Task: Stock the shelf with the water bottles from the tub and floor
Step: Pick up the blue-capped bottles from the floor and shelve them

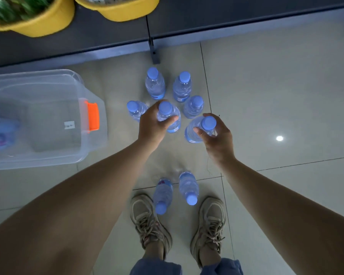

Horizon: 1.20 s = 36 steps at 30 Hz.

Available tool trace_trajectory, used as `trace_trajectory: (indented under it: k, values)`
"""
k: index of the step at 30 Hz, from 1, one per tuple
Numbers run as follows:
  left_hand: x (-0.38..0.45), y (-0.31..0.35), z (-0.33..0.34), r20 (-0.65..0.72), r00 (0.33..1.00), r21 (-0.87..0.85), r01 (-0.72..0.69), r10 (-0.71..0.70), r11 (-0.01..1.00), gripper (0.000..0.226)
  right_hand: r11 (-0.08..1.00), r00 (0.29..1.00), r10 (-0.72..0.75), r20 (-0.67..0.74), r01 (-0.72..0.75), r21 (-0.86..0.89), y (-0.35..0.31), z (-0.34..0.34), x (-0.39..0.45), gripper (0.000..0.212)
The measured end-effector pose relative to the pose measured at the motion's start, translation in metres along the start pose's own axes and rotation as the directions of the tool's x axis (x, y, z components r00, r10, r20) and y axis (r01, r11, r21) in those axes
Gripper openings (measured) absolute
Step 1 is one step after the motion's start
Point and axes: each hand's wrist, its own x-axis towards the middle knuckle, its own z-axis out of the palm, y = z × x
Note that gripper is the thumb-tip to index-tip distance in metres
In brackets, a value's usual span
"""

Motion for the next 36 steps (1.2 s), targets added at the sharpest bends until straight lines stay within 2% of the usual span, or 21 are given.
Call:
trace_trajectory:
  k: [5, 8, 11, 15, 18, 21, 25, 28, 32, 36]
  values:
    - [-0.064, 0.058, -0.029, -0.139, 0.99, -0.023, 0.017, -0.02, 1.0, 0.044, 0.997, 0.996, -0.077, 0.046, 0.077, -0.003, -0.074, -0.022, -0.047, 0.047]
    - [-0.101, 0.101, -0.058, -0.195, 0.98, -0.083, 0.036, -0.051, 0.996, 0.04, 0.991, 0.987, -0.129, 0.09, 0.132, -0.026, -0.13, -0.04, -0.082, 0.045]
    - [-0.136, 0.149, -0.092, -0.253, 0.965, -0.15, 0.026, -0.064, 0.988, 0.046, 0.98, 0.972, -0.187, 0.14, 0.194, -0.038, -0.188, -0.057, -0.117, 0.039]
    - [-0.179, 0.216, -0.149, -0.318, 0.947, -0.157, -0.004, -0.047, 0.988, 0.03, 0.959, 0.94, -0.263, 0.218, 0.279, -0.049, -0.271, -0.072, -0.163, 0.04]
    - [-0.21, 0.262, -0.2, -0.322, 0.947, -0.113, -0.034, -0.004, 0.993, 0.019, 0.928, 0.903, -0.344, 0.256, 0.369, -0.053, -0.337, -0.079, -0.199, 0.043]
    - [-0.239, 0.309, -0.253, -0.336, 0.941, -0.071, -0.071, 0.043, 0.995, 0.016, 0.884, 0.852, -0.428, 0.302, 0.464, -0.055, -0.404, -0.088, -0.24, 0.03]
    - [-0.282, 0.374, -0.327, -0.343, 0.922, 0.05, -0.172, 0.179, 0.984, 0.053, 0.803, 0.771, -0.545, 0.329, 0.593, -0.056, -0.494, -0.096, -0.303, 0.027]
    - [-0.315, 0.427, -0.383, -0.349, 0.908, 0.108, -0.208, 0.233, 0.972, 0.041, 0.752, 0.727, -0.613, 0.308, 0.657, -0.053, -0.566, -0.101, -0.349, 0.026]
    - [-0.359, 0.499, -0.456, -0.421, 0.856, 0.158, -0.256, 0.3, 0.954, 0.036, 0.685, 0.667, -0.679, 0.306, 0.726, -0.062, -0.664, -0.105, -0.41, 0.018]
    - [-0.396, 0.567, -0.532, -0.466, 0.813, 0.204, -0.286, 0.35, 0.936, 0.026, 0.621, 0.622, -0.732, 0.278, 0.777, -0.101, -0.755, -0.111, -0.473, 0.019]
